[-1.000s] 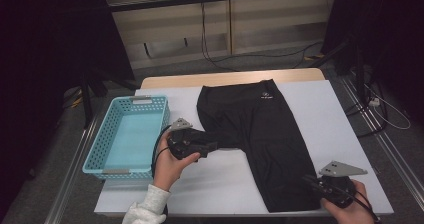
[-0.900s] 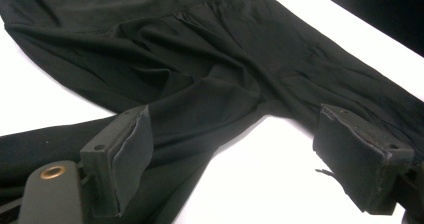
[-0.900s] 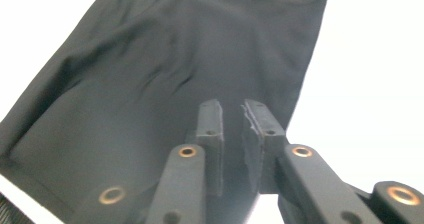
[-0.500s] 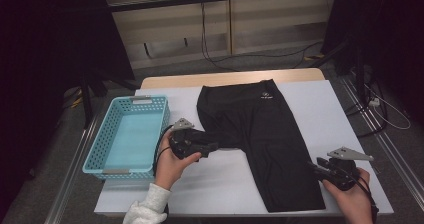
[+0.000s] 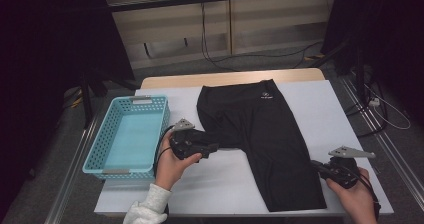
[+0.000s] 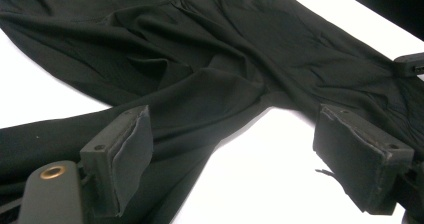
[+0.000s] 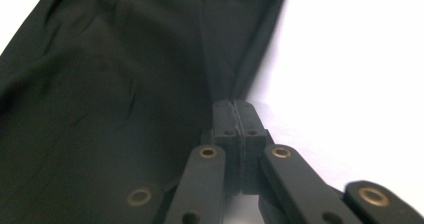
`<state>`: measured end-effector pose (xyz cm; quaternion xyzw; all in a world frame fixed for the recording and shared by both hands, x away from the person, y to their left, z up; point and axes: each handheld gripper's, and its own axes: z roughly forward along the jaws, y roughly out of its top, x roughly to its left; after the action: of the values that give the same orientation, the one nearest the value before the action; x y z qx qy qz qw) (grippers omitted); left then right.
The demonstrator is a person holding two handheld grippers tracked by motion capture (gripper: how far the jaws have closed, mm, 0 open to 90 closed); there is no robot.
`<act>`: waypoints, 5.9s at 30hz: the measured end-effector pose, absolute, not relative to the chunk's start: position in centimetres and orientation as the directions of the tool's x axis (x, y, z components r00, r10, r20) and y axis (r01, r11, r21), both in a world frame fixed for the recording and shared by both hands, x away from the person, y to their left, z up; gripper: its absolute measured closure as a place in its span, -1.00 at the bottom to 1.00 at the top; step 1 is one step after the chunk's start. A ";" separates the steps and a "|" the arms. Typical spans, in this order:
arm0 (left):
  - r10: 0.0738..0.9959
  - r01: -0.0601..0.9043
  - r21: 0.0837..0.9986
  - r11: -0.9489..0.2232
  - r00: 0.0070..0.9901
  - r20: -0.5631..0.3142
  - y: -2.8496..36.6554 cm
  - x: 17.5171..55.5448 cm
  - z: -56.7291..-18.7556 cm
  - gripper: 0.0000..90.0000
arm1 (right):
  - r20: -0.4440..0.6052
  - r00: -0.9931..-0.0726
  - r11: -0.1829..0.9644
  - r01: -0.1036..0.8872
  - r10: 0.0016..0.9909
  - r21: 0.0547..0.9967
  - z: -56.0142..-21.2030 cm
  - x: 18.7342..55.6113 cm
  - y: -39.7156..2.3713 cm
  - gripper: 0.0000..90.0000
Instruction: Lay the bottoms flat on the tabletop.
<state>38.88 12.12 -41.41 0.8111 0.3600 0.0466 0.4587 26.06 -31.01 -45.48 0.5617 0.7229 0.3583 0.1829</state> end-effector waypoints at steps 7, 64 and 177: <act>0.620 0.549 0.770 -0.324 0.738 -0.265 11.9 38.8 -41.6 -0.64 | 0.141 -0.290 0.097 0.674 0.947 0.732 -45.2 25.9 -31.9 1.00; 0.806 0.577 0.733 -0.360 0.588 -0.066 15.0 40.7 -45.4 0.23 | 0.068 -0.356 0.165 0.585 0.932 0.794 -43.8 29.9 -28.5 -0.08; 0.729 0.605 0.726 -0.328 0.651 -0.213 14.0 36.7 -43.2 -0.40 | 0.136 -0.678 0.382 0.556 0.723 0.738 -44.3 28.2 -15.9 0.93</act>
<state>36.69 13.97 -43.24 0.8113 0.4110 0.0758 0.4088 28.17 -15.88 -44.33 0.3876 0.8246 0.3986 0.1047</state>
